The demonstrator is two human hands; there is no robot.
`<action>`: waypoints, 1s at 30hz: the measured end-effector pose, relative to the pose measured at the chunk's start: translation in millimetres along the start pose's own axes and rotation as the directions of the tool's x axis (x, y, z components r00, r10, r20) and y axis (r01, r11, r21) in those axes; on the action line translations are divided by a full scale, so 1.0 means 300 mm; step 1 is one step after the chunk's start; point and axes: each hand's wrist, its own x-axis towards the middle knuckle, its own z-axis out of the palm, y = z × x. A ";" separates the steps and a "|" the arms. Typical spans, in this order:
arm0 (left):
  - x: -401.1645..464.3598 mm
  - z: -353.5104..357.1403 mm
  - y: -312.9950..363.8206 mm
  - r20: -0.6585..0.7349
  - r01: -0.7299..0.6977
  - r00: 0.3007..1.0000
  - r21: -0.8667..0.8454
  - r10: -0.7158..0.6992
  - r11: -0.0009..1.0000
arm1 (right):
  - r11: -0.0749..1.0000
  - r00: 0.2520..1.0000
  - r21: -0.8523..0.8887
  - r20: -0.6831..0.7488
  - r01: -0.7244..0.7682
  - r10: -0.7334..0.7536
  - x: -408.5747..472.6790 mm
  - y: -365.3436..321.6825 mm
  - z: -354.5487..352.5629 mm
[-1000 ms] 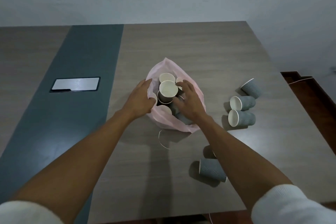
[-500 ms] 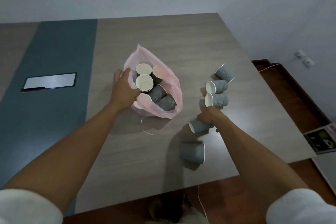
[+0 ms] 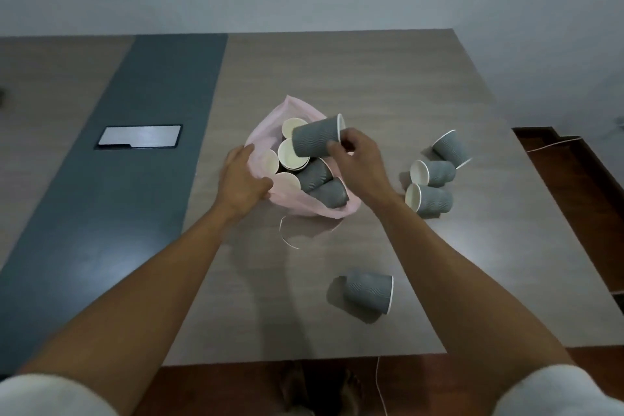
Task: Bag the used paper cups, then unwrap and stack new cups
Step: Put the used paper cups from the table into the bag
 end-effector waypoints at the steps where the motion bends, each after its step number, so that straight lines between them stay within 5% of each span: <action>1: 0.002 -0.007 -0.003 -0.006 0.002 1.000 -0.001 -0.002 1.000 | 0.997 0.997 -0.045 0.047 0.059 -0.057 0.013 -0.009 0.050; 6: 0.034 -0.047 0.007 0.006 -0.052 0.999 0.021 0.051 0.998 | 0.891 0.936 -0.310 0.231 0.331 -0.267 0.096 -0.029 0.234; 14: 0.049 -0.095 -0.006 -0.009 -0.012 1.000 -0.084 0.011 0.996 | 0.786 0.862 -0.407 0.408 0.466 -0.300 0.202 0.007 0.369; 19: 0.056 -0.096 -0.017 0.017 -0.017 1.000 -0.091 0.019 0.996 | 0.458 0.693 -0.529 0.628 0.714 -0.355 0.200 0.087 0.407; 22: 0.056 -0.082 -0.015 0.016 -0.023 1.000 -0.104 0.025 0.994 | 0.507 0.718 -0.514 0.559 0.692 -0.414 0.173 0.094 0.365; 25: 0.065 -0.061 0.009 -0.026 -0.029 0.999 -0.118 0.026 0.993 | 0.644 0.867 -0.597 0.437 0.480 -0.240 0.132 0.049 0.260; 27: 0.072 -0.041 0.023 -0.055 0.007 0.998 -0.148 -0.015 0.989 | 0.674 0.877 -0.659 0.480 0.334 0.035 0.095 0.033 0.152; 30: 0.069 -0.005 0.049 -0.110 0.043 0.992 -0.153 -0.061 0.987 | 0.772 0.634 -0.610 0.670 0.176 0.385 0.034 0.050 -0.017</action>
